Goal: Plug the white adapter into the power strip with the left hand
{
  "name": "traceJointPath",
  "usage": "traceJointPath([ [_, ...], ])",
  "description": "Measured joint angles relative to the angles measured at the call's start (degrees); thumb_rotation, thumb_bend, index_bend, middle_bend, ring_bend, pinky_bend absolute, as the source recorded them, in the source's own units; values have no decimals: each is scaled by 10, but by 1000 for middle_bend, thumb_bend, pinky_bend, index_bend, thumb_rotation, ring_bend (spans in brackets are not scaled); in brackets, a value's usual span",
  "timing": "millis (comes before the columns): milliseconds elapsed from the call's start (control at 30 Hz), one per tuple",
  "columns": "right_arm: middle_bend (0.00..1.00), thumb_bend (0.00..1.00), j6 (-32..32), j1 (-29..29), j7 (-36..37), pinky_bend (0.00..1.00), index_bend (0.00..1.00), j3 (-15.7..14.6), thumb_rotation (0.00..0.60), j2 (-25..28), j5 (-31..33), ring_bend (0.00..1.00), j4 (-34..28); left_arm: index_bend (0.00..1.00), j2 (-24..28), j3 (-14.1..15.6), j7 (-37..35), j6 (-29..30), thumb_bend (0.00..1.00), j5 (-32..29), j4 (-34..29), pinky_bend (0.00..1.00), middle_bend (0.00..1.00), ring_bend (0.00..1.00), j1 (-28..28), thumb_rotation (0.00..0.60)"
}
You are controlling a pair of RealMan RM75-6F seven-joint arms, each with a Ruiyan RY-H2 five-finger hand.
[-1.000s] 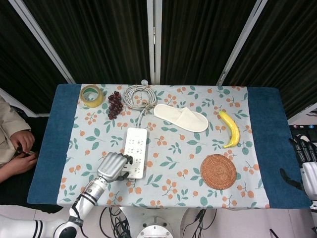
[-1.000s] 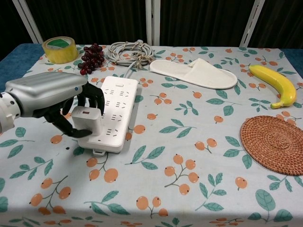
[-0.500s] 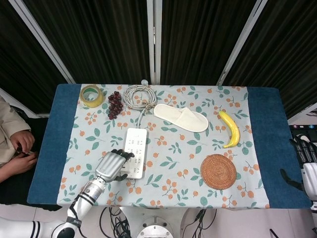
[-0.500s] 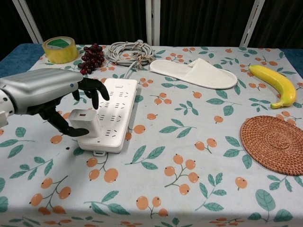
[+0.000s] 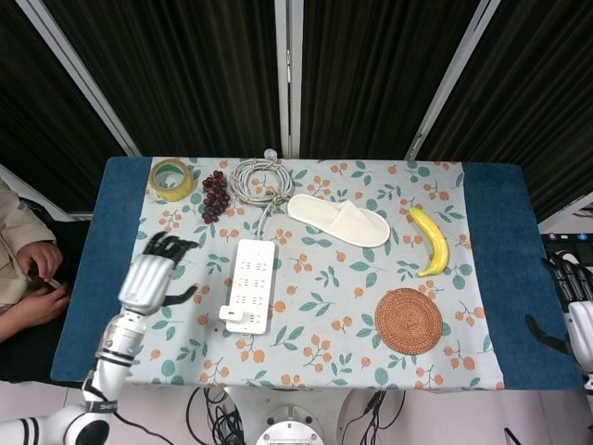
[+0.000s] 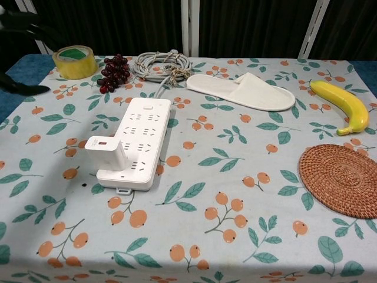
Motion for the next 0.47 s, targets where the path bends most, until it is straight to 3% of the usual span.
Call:
traceJointPath([
  [233, 0, 222, -12, 8, 12, 0, 0, 2, 600, -2, 5, 0, 12, 240, 65, 4, -112, 46, 190, 18, 103, 44, 226, 108, 71, 600],
  [467, 0, 224, 20, -7, -11, 0, 0, -4, 600, -14, -4, 0, 5, 235, 121, 46, -160, 85, 190, 36, 94, 19, 202, 85, 158, 600],
])
